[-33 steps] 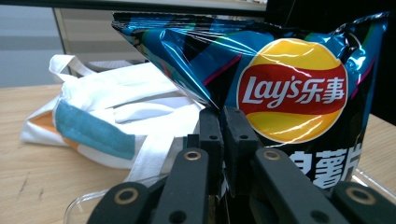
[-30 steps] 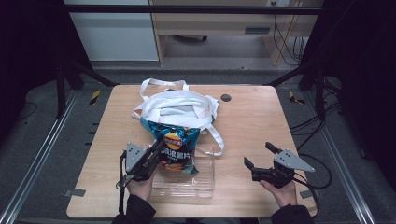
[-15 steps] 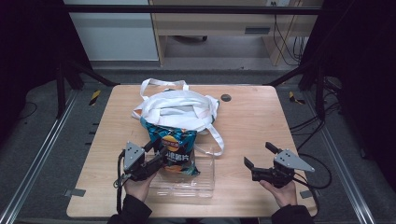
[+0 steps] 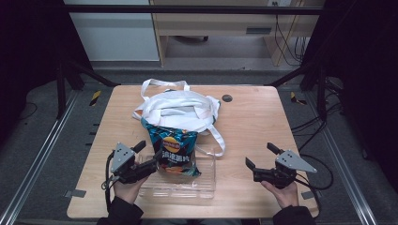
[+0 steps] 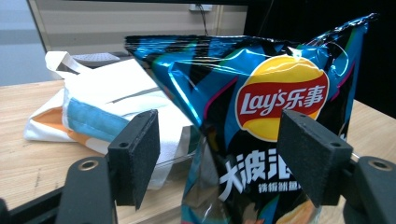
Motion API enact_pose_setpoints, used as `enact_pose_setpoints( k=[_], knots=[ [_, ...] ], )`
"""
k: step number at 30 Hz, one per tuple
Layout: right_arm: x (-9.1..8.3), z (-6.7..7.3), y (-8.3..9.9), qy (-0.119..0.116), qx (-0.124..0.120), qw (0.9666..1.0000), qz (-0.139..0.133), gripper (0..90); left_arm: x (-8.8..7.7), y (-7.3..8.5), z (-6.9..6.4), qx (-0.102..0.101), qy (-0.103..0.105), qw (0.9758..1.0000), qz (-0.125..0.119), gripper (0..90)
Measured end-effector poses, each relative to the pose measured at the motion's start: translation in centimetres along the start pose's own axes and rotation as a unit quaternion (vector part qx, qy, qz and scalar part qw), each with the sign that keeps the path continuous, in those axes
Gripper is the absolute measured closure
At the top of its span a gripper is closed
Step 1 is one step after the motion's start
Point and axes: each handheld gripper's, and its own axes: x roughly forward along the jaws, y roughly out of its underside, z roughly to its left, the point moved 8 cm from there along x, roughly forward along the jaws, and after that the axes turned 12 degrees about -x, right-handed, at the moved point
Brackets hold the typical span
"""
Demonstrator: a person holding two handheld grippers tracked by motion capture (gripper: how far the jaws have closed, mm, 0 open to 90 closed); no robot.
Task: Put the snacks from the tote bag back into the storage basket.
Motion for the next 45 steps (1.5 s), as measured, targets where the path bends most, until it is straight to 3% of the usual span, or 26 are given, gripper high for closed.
enact_pose_setpoints(
  k=[10,21,26,34,38,45],
  knots=[
    [0.0,0.0,0.0,-0.001,0.004,1.0,-0.001,3.9,-2.1,0.1,2.5,0.001,0.022,0.9996,0.015,25.9],
    [-0.2,0.0,-0.1,-0.003,0.005,1.0,-0.001,3.8,-3.9,0.6,5.6,0.017,-0.005,0.9996,0.019,23.8],
    [-0.3,-0.1,-0.1,-0.001,0.002,1.0,0.0,3.8,-4.0,1.5,6.6,0.037,-0.022,0.9985,0.034,22.6],
    [-0.4,-0.1,0.0,-0.001,0.0,1.0,0.002,3.7,-4.8,2.1,8.7,0.049,-0.047,0.9972,0.032,22.0],
    [-0.4,-0.1,0.0,-0.001,-0.002,1.0,0.003,3.7,-4.9,2.5,9.8,0.039,-0.056,0.9972,0.032,21.8],
    [-0.4,0.0,0.1,-0.001,-0.002,1.0,0.006,3.5,-4.8,2.8,10.0,0.04,-0.053,0.9971,0.036,21.9]
  ],
)
